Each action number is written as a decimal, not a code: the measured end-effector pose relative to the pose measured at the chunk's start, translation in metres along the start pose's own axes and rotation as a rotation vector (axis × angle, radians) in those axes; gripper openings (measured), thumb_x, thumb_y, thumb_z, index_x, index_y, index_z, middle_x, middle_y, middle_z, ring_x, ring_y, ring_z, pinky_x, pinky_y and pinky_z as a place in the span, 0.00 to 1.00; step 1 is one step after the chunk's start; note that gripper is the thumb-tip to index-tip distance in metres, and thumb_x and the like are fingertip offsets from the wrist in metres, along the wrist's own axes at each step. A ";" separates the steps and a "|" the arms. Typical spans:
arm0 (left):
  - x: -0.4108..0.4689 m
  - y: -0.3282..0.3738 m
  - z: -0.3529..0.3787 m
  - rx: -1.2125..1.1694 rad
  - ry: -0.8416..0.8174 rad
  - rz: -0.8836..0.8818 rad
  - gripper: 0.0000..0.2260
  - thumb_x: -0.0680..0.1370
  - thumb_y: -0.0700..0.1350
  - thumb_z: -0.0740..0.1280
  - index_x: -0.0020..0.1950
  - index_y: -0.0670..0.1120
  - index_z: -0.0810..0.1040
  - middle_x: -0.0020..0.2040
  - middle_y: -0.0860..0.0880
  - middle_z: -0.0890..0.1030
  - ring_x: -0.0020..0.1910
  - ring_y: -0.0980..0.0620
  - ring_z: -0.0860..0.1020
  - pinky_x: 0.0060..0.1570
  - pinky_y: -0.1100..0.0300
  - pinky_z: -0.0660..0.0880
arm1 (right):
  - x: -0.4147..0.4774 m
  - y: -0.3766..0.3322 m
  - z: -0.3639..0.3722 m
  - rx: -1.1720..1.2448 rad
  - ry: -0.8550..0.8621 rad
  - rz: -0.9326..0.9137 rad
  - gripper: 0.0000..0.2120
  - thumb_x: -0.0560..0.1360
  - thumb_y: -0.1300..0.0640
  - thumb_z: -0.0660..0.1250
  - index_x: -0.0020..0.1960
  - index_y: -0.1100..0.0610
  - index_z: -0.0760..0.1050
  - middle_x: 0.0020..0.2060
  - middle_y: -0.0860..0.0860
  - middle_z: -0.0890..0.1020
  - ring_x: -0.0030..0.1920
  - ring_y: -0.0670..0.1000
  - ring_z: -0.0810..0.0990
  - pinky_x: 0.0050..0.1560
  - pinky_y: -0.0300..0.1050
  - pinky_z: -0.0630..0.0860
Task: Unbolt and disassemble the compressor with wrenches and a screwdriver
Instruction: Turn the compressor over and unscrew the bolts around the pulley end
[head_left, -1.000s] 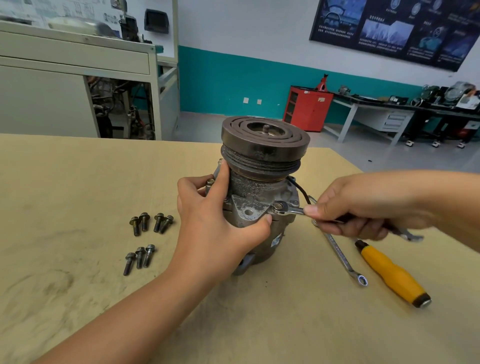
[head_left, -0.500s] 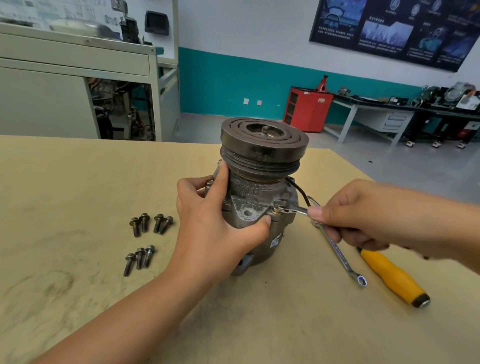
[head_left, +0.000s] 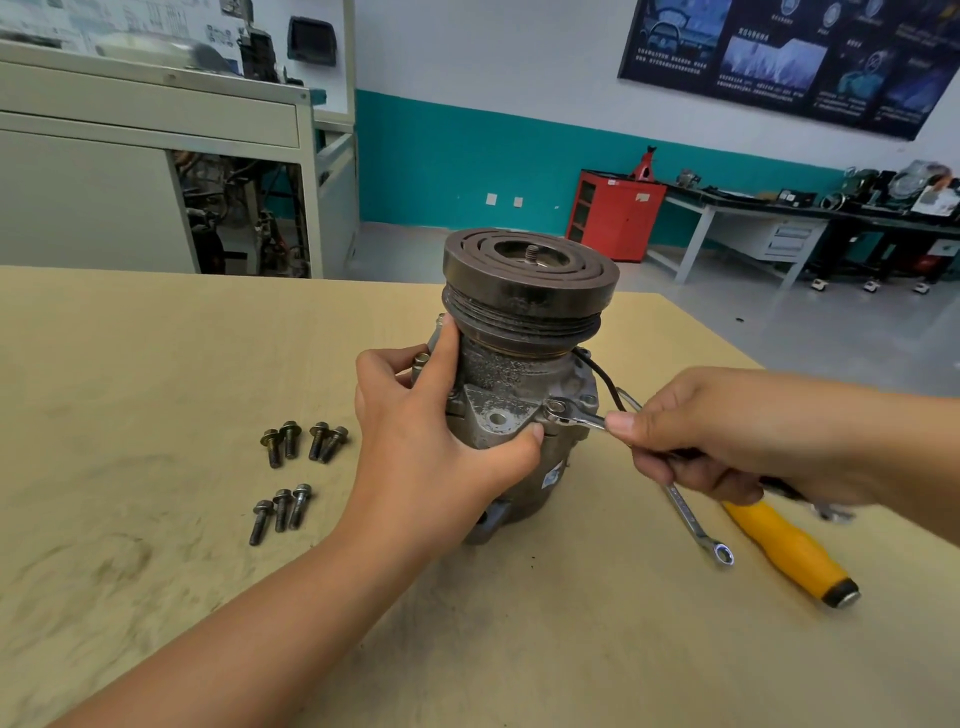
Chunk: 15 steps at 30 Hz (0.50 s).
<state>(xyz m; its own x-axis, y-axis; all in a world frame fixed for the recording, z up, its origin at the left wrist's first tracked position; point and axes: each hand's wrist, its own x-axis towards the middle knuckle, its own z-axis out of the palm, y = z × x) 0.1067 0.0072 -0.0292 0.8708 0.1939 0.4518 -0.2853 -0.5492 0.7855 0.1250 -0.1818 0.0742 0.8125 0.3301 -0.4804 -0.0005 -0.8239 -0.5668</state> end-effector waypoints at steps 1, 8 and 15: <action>0.000 0.000 0.000 -0.004 0.000 0.002 0.42 0.64 0.62 0.73 0.74 0.64 0.57 0.56 0.56 0.58 0.66 0.56 0.61 0.62 0.69 0.59 | 0.002 -0.004 -0.007 -0.079 -0.008 0.006 0.22 0.65 0.37 0.62 0.24 0.54 0.73 0.20 0.48 0.65 0.21 0.47 0.59 0.24 0.38 0.58; 0.000 0.000 -0.001 0.012 -0.005 -0.001 0.43 0.61 0.65 0.69 0.74 0.65 0.55 0.57 0.57 0.58 0.66 0.57 0.61 0.60 0.71 0.58 | 0.015 -0.034 -0.032 -0.636 0.224 -0.193 0.24 0.59 0.31 0.57 0.37 0.50 0.77 0.31 0.45 0.78 0.34 0.43 0.76 0.35 0.38 0.70; 0.000 -0.002 0.000 0.017 -0.003 0.005 0.44 0.62 0.65 0.69 0.75 0.62 0.57 0.55 0.59 0.57 0.66 0.57 0.60 0.60 0.72 0.57 | -0.001 -0.008 -0.029 -0.463 0.281 -0.156 0.27 0.58 0.29 0.57 0.27 0.54 0.72 0.20 0.46 0.72 0.20 0.43 0.67 0.21 0.30 0.64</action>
<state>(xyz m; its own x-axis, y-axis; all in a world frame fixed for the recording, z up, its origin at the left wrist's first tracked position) 0.1076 0.0083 -0.0305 0.8706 0.1884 0.4545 -0.2829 -0.5641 0.7758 0.1408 -0.1893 0.0987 0.9068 0.3805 -0.1817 0.3361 -0.9125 -0.2334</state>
